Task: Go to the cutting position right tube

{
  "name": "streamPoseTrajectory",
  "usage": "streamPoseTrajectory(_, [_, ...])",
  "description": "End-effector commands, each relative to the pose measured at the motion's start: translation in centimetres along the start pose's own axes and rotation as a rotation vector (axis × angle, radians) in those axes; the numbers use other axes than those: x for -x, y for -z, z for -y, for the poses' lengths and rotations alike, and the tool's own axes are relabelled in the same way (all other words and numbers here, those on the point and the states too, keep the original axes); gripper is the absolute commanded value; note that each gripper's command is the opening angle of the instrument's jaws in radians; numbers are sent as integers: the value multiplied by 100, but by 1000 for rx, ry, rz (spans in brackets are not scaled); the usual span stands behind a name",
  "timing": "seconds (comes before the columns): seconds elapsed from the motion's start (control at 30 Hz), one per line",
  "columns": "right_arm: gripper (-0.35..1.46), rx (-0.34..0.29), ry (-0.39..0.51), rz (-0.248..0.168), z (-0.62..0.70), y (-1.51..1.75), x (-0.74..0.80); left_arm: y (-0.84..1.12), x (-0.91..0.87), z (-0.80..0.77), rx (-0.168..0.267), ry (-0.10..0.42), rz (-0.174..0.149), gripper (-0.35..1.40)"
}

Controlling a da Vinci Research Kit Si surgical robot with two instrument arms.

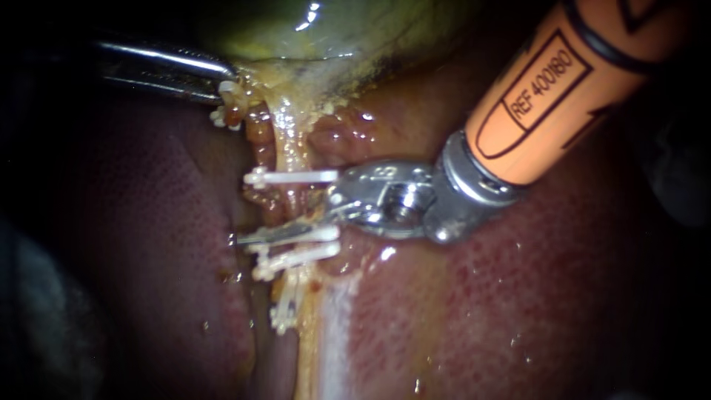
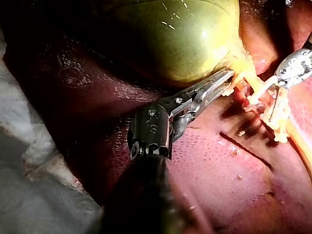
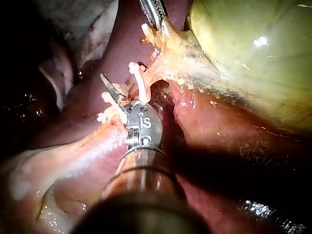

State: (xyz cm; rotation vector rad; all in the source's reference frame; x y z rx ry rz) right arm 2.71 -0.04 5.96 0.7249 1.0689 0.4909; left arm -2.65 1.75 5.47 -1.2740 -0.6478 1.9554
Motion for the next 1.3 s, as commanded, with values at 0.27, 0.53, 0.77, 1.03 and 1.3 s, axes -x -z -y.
streamPoseTrajectory(0.27, [126,-12,-18,-23,-7,-18,-6,0,0,0,-1,0,0,-35])
streamPoseTrajectory(0.53, [126,-49,-12,-37,5,-13,-10,0,0,-1,-1,0,0,-35])
streamPoseTrajectory(0.77, [126,-110,7,-36,27,-14,-13,0,0,-1,-1,0,0,-35])
streamPoseTrajectory(1.03, [126,-174,11,-35,40,-14,-18,0,1,-1,-1,0,0,-35])
streamPoseTrajectory(1.3, [126,-134,8,-55,38,-13,-19,-1,1,-1,-2,0,0,-35])
